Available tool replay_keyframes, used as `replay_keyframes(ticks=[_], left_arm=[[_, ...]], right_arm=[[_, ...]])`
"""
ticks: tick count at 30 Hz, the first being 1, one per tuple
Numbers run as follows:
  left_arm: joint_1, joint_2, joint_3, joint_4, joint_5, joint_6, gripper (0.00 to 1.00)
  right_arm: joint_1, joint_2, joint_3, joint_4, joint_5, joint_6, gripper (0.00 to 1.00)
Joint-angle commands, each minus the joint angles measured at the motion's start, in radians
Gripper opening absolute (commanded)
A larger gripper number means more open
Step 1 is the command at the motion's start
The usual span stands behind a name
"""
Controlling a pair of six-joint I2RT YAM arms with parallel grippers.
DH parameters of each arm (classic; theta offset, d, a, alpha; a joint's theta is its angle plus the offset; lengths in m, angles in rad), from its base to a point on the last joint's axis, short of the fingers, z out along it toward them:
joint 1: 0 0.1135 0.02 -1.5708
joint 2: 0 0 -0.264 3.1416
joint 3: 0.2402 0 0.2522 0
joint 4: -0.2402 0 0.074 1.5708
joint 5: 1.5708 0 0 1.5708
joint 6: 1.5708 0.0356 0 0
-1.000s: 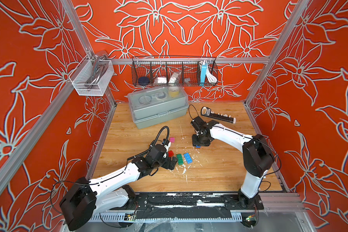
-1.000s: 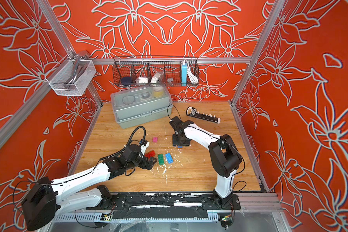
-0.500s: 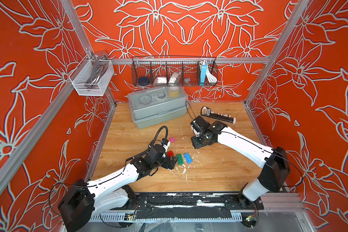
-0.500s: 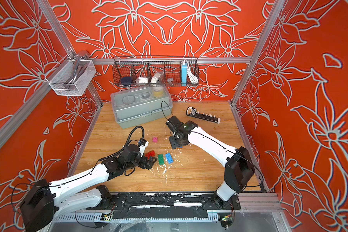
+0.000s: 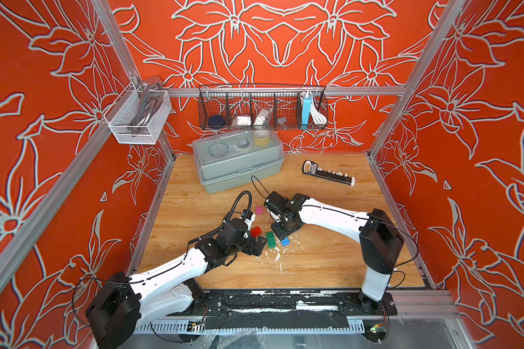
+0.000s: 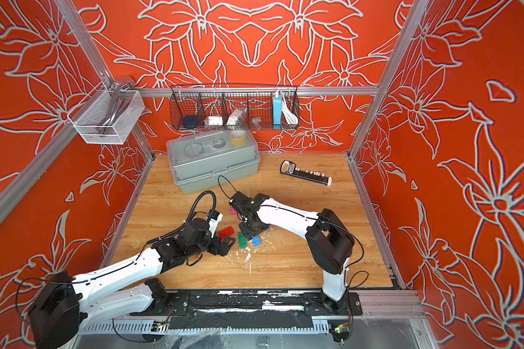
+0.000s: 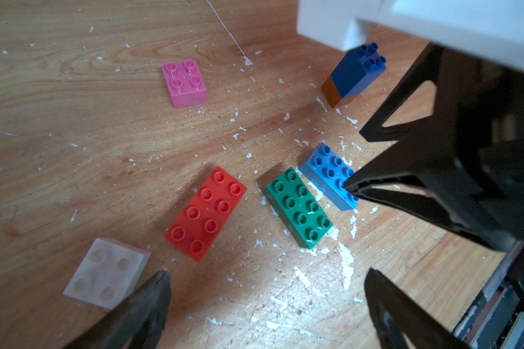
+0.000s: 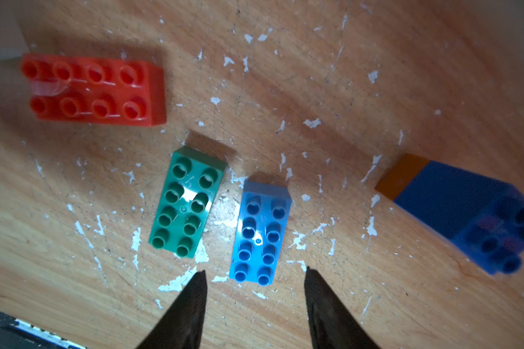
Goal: Assemble a spoon with lego
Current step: Pick up the lego brick from the center of the board.
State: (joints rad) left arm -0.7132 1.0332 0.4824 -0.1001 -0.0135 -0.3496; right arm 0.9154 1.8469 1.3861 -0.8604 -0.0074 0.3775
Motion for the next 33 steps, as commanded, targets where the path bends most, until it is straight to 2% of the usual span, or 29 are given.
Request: replay_keyframes(ticks=[1,7,16,28,31,33], left_arm=[[0.006,0.001,0.001,-0.002,-0.003,-0.002,0.98],[0.008,-0.002,-0.001,-0.005,-0.006,0.001,0.98],[0.009,-0.001,0.0,-0.005,-0.003,0.006,0.98],[0.009,-0.015,-0.002,-0.013,-0.008,0.011,0.98],[0.009,-0.025,-0.007,-0.015,-0.011,0.013,0.98],[0.009,-0.034,-0.01,-0.015,-0.012,0.018,0.98]], right_arm=[[0.001,0.041,0.002,0.009,-0.024,0.019,0.54],[0.0,0.087,0.005,-0.004,-0.004,0.032,0.54],[0.001,0.115,0.009,-0.011,0.019,0.043,0.47],[0.002,0.109,0.024,-0.044,0.067,0.029,0.21],[0.0,0.079,0.039,-0.079,0.091,-0.019,0.13],[0.0,0.042,0.068,-0.124,0.107,-0.091,0.12]])
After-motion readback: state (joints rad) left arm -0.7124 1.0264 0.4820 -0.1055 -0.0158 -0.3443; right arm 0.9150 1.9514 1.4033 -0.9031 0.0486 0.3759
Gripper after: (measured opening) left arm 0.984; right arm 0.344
